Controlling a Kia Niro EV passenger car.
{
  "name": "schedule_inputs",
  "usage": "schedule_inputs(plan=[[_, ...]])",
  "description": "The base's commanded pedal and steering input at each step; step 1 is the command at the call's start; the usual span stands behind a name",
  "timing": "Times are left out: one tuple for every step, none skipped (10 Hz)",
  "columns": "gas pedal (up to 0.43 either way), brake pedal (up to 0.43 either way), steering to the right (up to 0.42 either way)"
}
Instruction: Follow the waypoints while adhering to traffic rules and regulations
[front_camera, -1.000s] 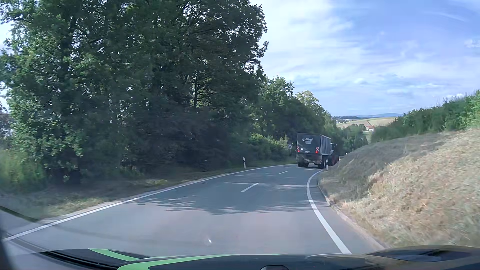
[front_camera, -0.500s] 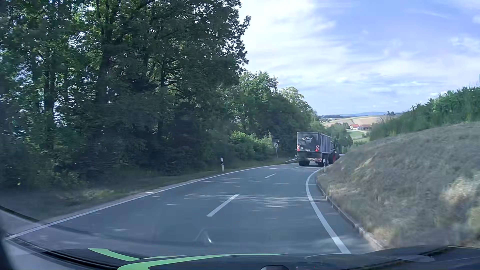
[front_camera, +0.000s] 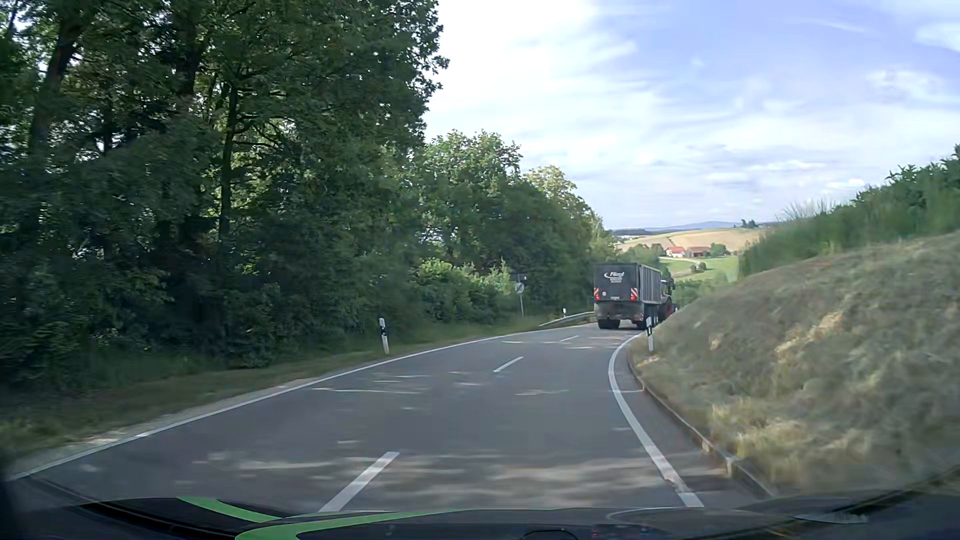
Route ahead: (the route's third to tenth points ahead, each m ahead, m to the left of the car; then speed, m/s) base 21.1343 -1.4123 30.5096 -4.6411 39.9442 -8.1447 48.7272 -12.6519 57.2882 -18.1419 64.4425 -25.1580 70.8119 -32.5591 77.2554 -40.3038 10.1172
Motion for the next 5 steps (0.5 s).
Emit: schedule_inputs(plan=[[0.000, 0.000, 0.053], [0.000, 0.000, 0.053], [0.000, 0.000, 0.053], [0.000, 0.000, 0.053], [0.000, 0.000, 0.053]])
